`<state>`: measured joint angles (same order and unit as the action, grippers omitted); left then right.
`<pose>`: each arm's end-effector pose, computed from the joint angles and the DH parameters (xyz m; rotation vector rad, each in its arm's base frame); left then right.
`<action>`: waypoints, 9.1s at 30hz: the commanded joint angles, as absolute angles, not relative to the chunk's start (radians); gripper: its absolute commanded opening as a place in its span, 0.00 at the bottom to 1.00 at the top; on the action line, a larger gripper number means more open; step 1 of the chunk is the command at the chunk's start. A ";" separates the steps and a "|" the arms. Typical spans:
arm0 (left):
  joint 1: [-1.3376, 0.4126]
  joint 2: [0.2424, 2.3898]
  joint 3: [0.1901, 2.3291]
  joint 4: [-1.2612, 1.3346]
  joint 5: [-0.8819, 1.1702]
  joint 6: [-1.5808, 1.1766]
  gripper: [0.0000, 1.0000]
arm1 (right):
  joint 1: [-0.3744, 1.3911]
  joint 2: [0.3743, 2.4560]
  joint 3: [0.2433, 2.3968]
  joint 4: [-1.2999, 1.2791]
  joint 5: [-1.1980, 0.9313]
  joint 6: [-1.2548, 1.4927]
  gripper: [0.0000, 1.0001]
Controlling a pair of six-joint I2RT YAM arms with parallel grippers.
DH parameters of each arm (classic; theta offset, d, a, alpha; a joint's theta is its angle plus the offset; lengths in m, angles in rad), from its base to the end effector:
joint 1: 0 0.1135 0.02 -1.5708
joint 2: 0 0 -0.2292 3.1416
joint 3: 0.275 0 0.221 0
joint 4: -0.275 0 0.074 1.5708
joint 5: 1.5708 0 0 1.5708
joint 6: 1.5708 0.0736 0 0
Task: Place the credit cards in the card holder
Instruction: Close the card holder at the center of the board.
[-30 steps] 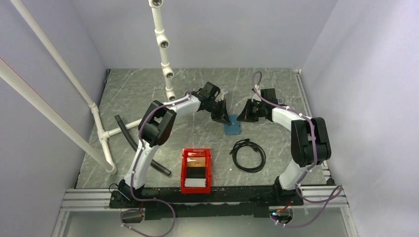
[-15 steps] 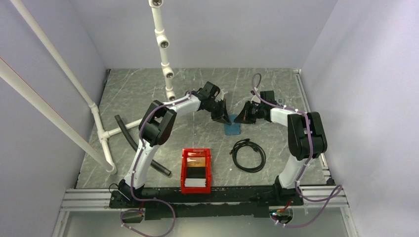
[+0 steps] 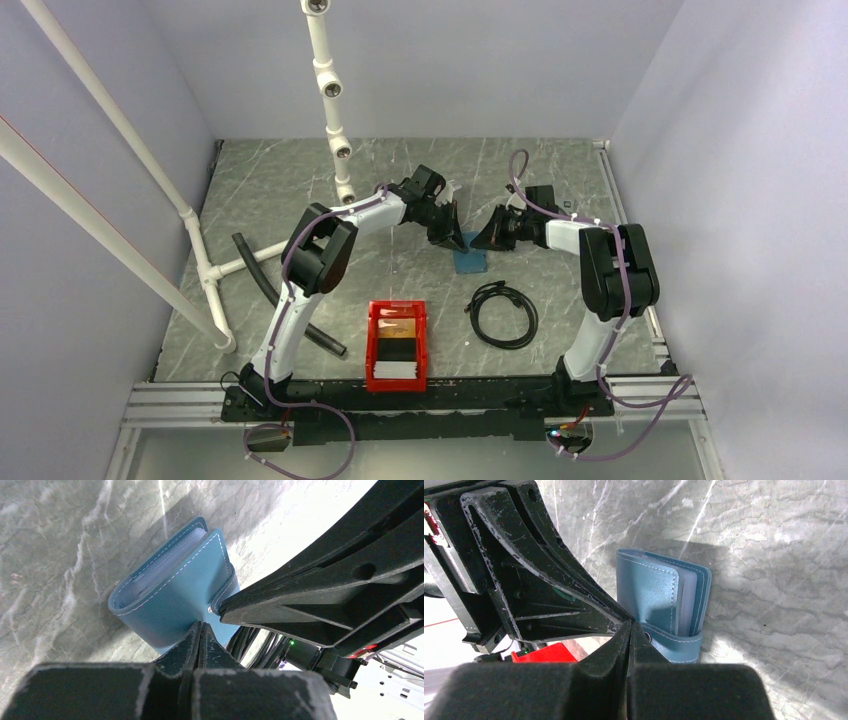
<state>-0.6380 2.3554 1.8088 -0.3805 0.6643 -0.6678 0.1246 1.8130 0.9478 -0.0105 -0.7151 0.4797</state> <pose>0.3538 -0.3188 0.1109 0.2735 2.7361 -1.3018 0.3329 0.0903 0.1135 0.1065 2.4733 1.1395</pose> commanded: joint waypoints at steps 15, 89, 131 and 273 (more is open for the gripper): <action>-0.644 2.381 1.812 -0.406 0.649 -0.624 0.00 | 0.223 1.631 0.975 -0.173 -0.415 0.245 0.37; -0.638 2.408 1.827 -0.388 0.679 -0.642 0.00 | 0.218 1.760 1.000 -0.137 -0.528 0.276 0.01; -0.636 2.414 1.830 -0.391 0.683 -0.642 0.00 | 0.194 1.762 0.980 -0.156 -0.556 0.278 0.00; -0.644 2.325 1.624 -0.361 0.700 -0.619 0.00 | 0.186 1.926 0.416 1.031 -0.454 1.170 0.00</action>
